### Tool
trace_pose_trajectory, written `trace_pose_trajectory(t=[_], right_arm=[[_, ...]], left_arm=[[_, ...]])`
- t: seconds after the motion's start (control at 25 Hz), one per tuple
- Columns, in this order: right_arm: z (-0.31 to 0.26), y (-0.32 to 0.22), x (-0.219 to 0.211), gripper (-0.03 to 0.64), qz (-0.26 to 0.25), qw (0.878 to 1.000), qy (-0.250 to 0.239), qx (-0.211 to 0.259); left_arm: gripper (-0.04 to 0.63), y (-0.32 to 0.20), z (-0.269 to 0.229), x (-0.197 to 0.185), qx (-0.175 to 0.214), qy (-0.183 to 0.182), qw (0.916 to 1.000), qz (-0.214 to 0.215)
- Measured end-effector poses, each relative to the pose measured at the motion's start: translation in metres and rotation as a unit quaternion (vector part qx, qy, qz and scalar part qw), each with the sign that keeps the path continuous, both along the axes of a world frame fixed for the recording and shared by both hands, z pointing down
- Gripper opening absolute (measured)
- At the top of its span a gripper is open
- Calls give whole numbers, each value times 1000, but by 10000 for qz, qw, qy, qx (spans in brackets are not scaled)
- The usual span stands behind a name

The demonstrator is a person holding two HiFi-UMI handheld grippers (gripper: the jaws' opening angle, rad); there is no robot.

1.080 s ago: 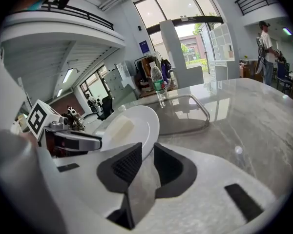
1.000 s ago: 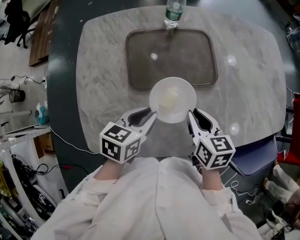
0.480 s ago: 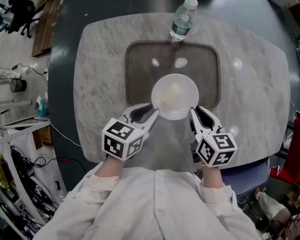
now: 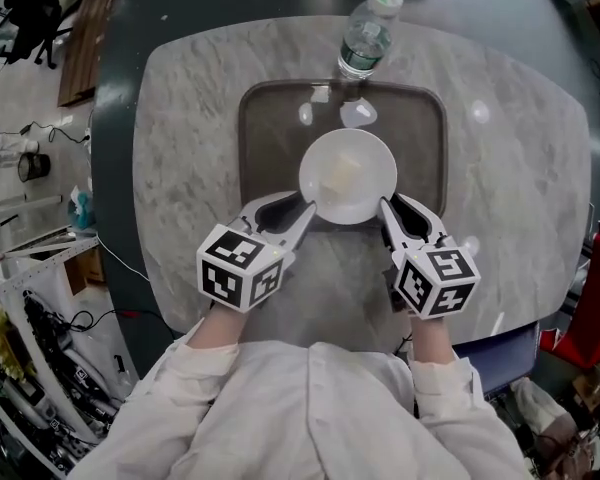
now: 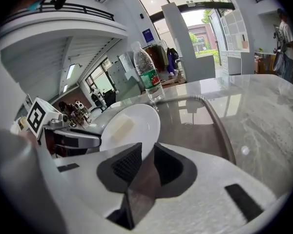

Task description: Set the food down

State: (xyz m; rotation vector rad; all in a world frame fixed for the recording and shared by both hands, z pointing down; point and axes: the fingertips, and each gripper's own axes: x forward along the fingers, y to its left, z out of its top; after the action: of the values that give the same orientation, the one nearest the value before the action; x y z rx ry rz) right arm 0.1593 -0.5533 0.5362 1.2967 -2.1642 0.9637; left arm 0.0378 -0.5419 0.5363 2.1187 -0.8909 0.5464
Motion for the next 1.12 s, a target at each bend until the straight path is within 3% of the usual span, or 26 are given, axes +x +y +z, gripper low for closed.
trace_pose_trajectory(t=[1.12], right_arm=[[20,-23,1,69,-260,9988,389,-147]], left_arm=[[91,-30,23,2,-153,-357,9992,7]])
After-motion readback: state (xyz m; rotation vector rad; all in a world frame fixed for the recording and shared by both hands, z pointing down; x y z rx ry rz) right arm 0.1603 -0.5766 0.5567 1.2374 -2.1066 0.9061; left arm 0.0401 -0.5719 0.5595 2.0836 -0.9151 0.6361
